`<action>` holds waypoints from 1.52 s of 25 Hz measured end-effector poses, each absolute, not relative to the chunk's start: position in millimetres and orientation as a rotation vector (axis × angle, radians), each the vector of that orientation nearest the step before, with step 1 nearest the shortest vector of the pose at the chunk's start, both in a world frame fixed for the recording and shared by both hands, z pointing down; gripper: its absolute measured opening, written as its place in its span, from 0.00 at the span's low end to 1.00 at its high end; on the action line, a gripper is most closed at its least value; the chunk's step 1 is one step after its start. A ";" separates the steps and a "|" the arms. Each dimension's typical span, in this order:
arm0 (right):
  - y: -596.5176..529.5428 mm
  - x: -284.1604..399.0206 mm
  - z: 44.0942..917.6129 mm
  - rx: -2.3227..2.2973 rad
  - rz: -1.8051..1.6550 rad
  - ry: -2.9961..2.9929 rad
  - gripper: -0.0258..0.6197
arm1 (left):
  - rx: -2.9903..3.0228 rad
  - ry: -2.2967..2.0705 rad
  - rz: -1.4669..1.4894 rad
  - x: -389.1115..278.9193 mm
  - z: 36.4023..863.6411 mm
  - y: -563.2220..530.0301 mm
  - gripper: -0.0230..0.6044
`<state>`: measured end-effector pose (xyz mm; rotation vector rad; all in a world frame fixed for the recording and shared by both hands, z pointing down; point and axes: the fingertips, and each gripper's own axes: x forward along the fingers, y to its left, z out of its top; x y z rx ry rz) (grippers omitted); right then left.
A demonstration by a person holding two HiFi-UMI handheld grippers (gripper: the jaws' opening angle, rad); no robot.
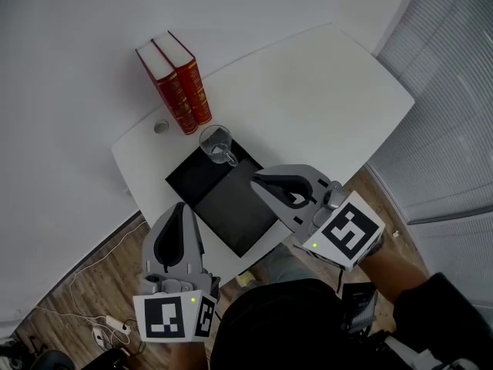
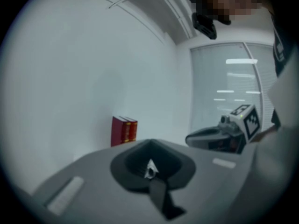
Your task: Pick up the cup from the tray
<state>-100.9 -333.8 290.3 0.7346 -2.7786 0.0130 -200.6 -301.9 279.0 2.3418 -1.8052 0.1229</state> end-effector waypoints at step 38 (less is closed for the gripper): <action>-480.0 -61.2 375.2 0.689 0.222 -2.591 0.06 | 2.587 -1.382 0.664 -186.0 477.5 -472.0 0.78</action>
